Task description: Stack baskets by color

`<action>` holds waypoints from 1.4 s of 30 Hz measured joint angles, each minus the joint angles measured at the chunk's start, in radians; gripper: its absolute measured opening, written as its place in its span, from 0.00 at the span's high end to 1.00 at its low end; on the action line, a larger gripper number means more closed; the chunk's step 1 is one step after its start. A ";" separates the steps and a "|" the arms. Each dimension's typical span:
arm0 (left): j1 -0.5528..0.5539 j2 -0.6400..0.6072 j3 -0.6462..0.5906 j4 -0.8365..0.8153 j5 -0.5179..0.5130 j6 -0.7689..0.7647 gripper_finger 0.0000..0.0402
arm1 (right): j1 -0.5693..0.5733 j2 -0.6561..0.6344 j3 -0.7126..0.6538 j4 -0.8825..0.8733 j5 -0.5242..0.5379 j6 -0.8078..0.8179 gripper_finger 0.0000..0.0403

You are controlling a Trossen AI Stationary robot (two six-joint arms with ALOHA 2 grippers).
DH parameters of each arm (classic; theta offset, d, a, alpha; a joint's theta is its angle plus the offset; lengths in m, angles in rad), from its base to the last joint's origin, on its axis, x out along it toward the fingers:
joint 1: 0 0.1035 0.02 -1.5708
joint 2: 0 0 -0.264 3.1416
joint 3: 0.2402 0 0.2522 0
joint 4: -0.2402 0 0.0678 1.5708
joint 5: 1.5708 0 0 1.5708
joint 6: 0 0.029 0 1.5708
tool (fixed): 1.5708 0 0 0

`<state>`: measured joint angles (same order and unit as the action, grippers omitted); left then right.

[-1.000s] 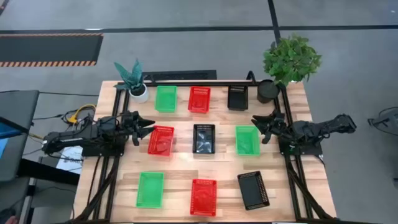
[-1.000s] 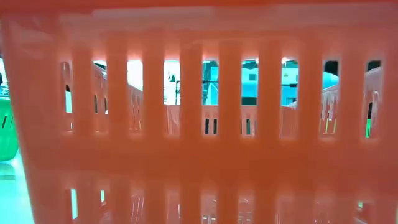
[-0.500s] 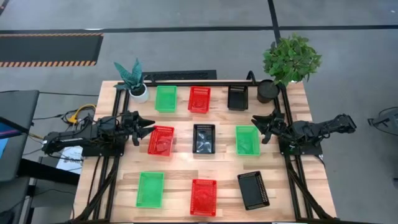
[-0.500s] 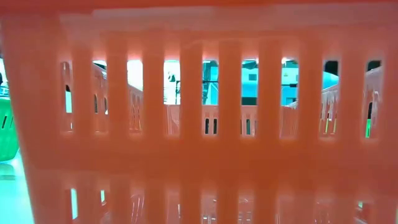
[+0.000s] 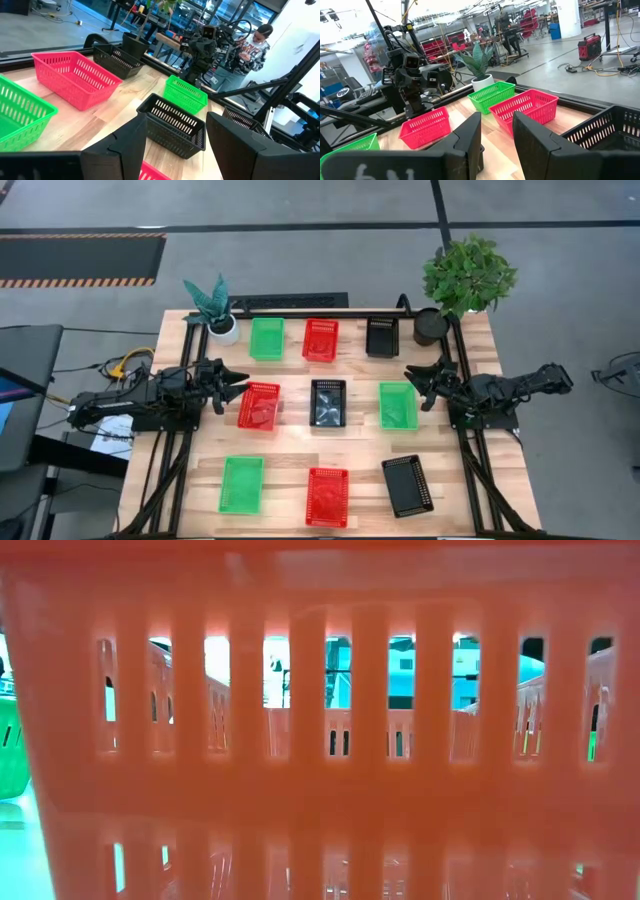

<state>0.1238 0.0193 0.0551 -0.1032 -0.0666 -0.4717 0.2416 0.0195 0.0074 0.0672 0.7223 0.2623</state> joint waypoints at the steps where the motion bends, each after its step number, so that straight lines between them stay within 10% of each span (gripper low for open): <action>1: 0.000 0.000 0.000 0.000 0.000 0.000 0.52 | 0.000 0.000 0.000 0.000 0.000 0.000 0.67; 23: 0.000 0.000 0.000 0.008 -0.073 -0.121 0.52 | 0.000 0.000 0.000 0.000 0.000 0.000 0.67; 42: 0.000 0.000 0.000 0.025 -0.273 -0.729 0.52 | 0.000 0.000 0.000 0.147 0.000 0.061 0.67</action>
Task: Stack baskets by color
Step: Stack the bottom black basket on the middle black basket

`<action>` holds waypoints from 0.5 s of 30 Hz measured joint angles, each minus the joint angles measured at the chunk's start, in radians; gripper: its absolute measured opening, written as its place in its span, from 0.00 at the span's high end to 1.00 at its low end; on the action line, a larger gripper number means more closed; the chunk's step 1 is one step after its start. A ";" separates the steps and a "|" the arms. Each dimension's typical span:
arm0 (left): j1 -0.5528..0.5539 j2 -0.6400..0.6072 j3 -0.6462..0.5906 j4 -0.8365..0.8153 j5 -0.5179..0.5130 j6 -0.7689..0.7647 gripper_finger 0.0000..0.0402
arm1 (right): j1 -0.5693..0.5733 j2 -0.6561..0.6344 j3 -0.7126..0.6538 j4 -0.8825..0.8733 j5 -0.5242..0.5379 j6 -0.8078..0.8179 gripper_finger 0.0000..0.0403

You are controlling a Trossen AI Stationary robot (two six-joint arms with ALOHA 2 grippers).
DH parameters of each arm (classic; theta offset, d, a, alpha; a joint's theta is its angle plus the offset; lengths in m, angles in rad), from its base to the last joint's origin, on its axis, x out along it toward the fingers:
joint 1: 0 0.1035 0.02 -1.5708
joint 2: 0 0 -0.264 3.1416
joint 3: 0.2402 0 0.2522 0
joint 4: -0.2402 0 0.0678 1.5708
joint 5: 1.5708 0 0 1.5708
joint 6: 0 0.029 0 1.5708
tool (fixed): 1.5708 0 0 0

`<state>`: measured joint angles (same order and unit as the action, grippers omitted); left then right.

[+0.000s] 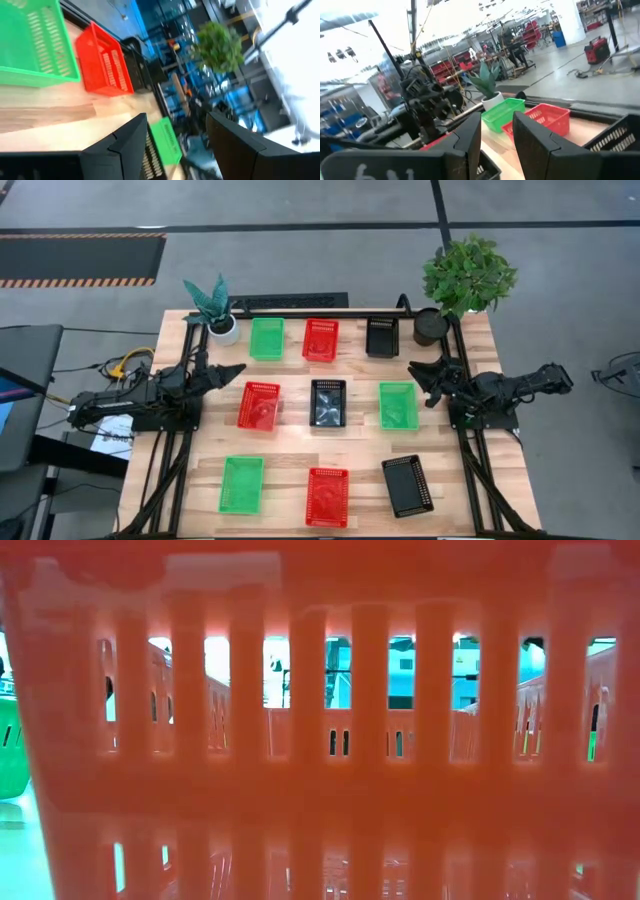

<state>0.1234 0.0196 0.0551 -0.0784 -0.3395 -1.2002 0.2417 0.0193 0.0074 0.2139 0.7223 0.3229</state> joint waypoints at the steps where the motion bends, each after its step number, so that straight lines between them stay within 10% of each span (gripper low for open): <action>1: 0.000 0.000 0.000 0.000 -0.008 -0.012 0.52 | 0.000 0.000 0.000 0.001 0.000 0.019 0.67; 15: 0.000 0.000 -0.001 0.013 -0.003 -0.032 0.52 | -0.005 0.002 0.078 0.160 -0.029 0.284 0.67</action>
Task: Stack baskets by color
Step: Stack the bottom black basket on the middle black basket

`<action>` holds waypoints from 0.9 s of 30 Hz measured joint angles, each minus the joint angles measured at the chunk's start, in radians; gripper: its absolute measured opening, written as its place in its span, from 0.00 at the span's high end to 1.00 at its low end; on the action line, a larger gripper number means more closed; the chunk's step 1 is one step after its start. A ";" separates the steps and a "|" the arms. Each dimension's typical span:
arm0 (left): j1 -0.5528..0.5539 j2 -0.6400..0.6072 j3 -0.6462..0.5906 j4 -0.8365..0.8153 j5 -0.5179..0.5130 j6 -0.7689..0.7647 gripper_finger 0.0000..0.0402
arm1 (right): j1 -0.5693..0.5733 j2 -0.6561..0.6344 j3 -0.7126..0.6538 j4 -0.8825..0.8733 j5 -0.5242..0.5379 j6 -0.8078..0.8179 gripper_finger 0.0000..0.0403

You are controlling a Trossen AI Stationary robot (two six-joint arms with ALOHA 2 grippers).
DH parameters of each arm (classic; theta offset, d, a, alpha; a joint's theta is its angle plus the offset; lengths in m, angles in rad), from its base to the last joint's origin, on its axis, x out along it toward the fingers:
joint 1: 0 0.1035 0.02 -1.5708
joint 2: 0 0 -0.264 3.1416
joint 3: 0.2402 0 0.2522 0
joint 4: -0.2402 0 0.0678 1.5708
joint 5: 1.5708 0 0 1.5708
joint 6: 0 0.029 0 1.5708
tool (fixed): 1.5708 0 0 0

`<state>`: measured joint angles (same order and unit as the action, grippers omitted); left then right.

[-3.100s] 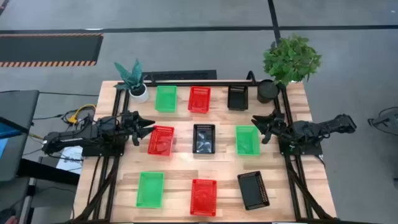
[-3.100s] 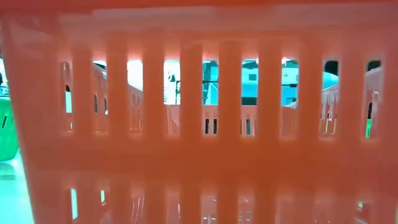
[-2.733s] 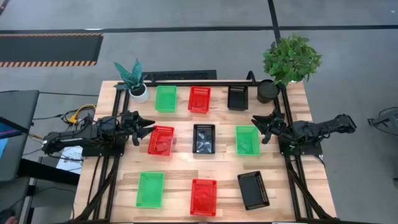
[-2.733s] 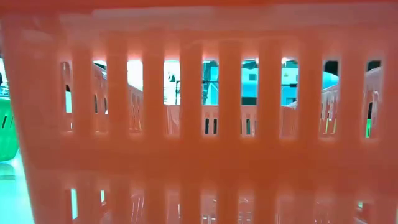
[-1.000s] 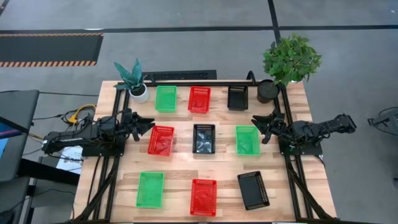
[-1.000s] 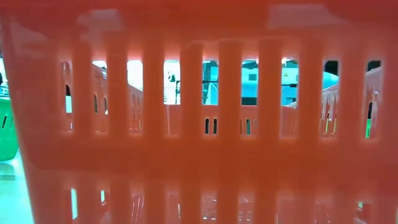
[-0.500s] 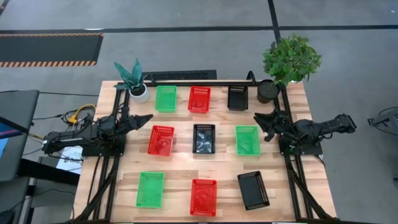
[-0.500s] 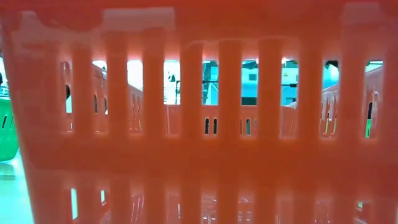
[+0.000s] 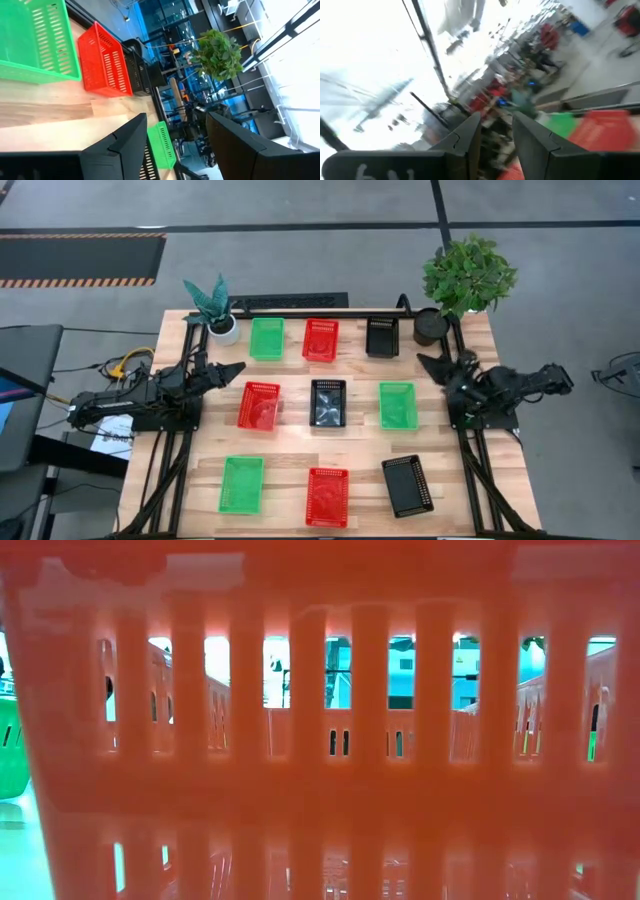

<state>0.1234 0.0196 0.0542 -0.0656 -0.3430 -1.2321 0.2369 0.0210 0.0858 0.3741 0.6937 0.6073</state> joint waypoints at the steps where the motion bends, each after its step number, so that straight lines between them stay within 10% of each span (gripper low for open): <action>1: 0.000 0.000 0.000 0.002 0.005 -0.006 0.52 | 0.005 0.008 0.047 -0.053 -0.015 0.024 0.67; 10: 0.000 0.000 -0.001 0.009 0.016 -0.116 0.52 | 0.075 0.434 0.675 -0.786 -0.105 0.232 0.69; 16: 0.000 0.000 -0.001 0.012 0.017 -0.151 0.52 | 0.100 0.778 1.090 -1.409 -0.368 0.553 0.72; 27: 0.000 0.000 -0.001 0.012 0.017 -0.120 0.52 | 0.338 1.214 1.246 -1.848 -0.776 1.058 0.73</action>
<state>0.1234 0.0196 0.0536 -0.0533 -0.3256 -1.3523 0.5746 1.2348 1.3317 -1.4740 -0.0825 1.6650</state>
